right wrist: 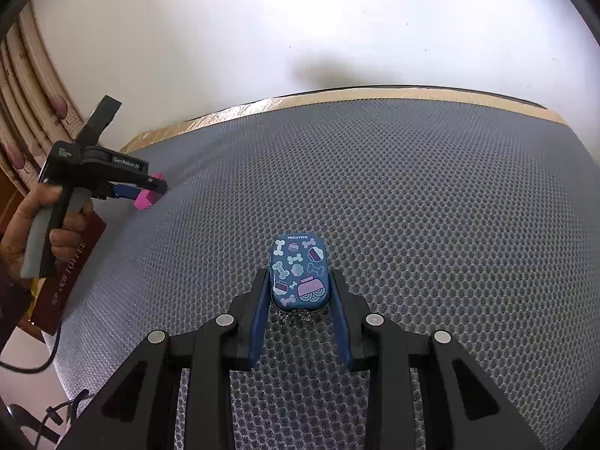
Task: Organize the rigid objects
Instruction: 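Grasp the pink eraser with the left gripper while the right gripper holds the blue case, then lower the pink eraser into the tin with the left gripper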
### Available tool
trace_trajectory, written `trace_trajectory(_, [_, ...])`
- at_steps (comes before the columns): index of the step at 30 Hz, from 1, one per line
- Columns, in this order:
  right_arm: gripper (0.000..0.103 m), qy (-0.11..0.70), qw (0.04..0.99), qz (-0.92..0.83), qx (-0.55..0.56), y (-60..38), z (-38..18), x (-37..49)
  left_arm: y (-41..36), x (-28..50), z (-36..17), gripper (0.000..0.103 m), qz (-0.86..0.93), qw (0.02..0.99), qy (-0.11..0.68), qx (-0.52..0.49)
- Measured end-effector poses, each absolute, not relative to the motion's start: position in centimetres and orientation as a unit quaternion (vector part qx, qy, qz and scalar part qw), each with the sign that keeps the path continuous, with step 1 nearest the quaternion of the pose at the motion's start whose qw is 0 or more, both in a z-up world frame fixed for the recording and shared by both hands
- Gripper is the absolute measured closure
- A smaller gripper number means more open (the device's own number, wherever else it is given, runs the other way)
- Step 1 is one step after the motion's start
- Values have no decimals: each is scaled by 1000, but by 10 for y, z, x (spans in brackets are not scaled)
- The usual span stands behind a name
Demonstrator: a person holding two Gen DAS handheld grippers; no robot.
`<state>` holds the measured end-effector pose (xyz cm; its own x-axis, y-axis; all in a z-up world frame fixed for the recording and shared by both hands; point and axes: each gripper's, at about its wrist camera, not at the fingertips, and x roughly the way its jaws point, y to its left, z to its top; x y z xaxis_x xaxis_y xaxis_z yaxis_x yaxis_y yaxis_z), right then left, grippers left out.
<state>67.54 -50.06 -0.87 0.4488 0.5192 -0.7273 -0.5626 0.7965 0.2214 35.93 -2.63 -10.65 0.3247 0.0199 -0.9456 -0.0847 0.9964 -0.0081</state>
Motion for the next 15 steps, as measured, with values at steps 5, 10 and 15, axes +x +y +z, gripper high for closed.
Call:
trace_trajectory(5, [74,421,850,313,-38,-480,-14,675,-21,334,-96,73,10,816,574,-74])
trace_trajectory(10, [74,424,851,303,-57,-470,-17,673,-9,266,-52,73,-24,837,539,-95])
trace_trajectory(15, [74,432,849,298,-67,-460,-21,674,50,196,-5,73,-1,842,523,-130])
